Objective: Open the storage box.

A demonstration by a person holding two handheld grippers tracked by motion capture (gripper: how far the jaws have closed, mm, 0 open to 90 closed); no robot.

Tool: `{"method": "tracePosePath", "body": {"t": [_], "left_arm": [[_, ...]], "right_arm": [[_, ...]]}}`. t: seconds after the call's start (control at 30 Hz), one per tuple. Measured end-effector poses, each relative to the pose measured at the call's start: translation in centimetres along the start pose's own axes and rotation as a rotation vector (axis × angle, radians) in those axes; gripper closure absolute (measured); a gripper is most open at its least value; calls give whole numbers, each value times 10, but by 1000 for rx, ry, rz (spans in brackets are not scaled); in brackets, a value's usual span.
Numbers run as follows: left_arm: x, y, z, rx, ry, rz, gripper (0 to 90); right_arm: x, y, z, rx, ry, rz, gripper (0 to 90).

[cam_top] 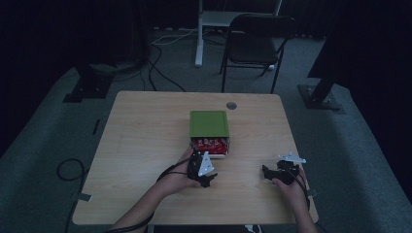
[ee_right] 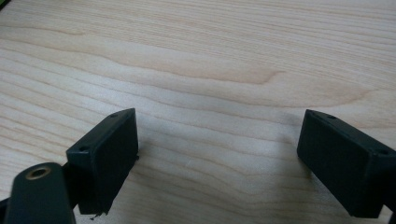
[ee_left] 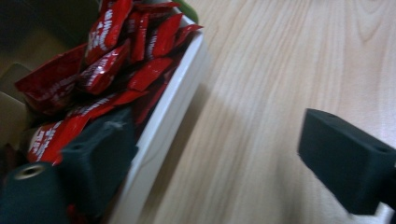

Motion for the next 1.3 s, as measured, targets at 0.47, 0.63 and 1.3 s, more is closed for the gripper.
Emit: {"method": "tracePosePath", "body": {"t": [0.47, 0.63, 1.3], "left_arm": [[6, -1, -1, -106, 280, -54, 440], [8, -1, -1, -201, 391, -65, 594], [7, 1, 3, -282, 560, -122, 718]], "right_arm": [[0, 0, 0, 0, 0, 0, 121], [0, 0, 0, 0, 0, 0, 121], [0, 0, 0, 1, 0, 0, 123]]}}
Point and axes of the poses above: each handheld gripper's, and its own axes: y roughly forward along the jaws, x roughly out of its underside, z roughly to its right, the point moved 4 cm from there along y, roughly forward along the jaws, and after that the axes turned 7 degrees about z, right-handed, at the moved point
